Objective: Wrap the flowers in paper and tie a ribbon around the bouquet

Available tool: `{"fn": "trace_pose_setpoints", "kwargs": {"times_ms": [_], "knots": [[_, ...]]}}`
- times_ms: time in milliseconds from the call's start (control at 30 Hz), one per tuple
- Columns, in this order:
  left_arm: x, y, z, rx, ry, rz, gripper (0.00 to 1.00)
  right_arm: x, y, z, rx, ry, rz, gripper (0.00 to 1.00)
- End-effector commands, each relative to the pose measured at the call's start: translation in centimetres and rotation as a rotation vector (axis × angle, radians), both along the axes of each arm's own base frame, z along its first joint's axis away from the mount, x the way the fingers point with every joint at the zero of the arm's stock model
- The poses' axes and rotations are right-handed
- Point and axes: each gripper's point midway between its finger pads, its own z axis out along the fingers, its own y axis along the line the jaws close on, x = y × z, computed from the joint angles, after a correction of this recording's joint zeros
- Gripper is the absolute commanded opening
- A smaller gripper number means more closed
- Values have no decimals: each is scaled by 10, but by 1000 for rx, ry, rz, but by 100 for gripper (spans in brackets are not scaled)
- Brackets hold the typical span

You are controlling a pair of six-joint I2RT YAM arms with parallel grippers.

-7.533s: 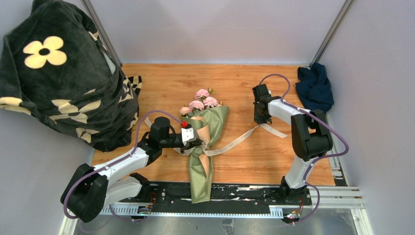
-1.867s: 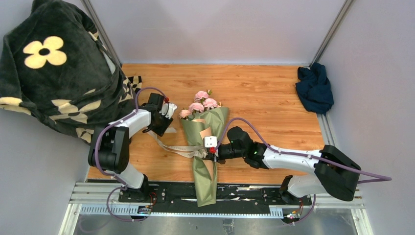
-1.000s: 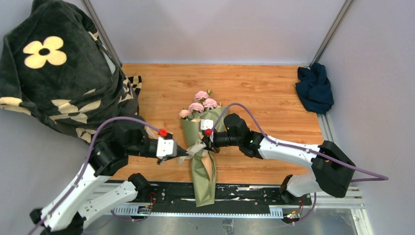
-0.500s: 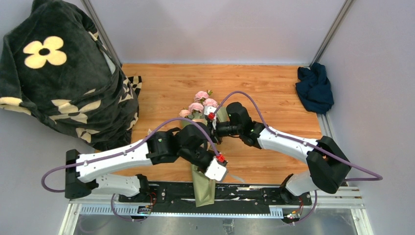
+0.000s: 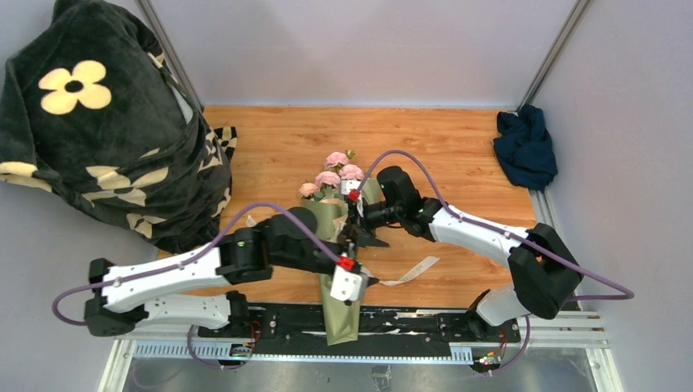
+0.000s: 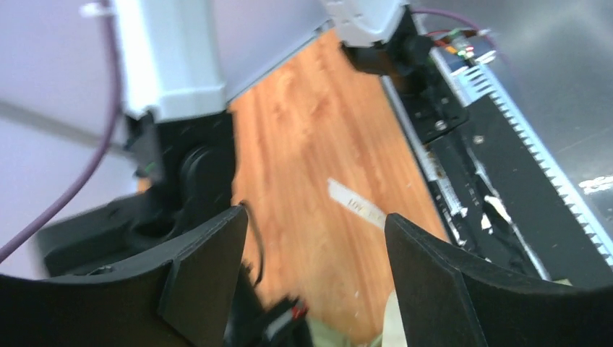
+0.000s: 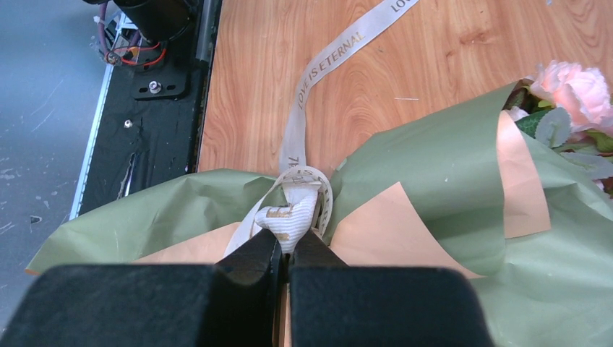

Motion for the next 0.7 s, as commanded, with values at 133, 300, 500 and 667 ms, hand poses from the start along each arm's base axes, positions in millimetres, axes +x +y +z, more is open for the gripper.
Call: {"fn": "trace_pose_setpoints", "kwargs": {"times_ms": [133, 300, 500, 667], "knots": [[76, 121, 25, -66, 170, 544, 60, -22, 16, 6, 12, -66, 114, 0], [94, 171, -40, 26, 294, 683, 55, -29, 26, 3, 31, -84, 136, 0], [81, 141, -71, 46, 385, 445, 68, -47, 37, 1, 80, -166, 213, 0], [74, 129, -98, 129, 380, 295, 67, -45, 41, -6, 57, -174, 212, 0]]}}
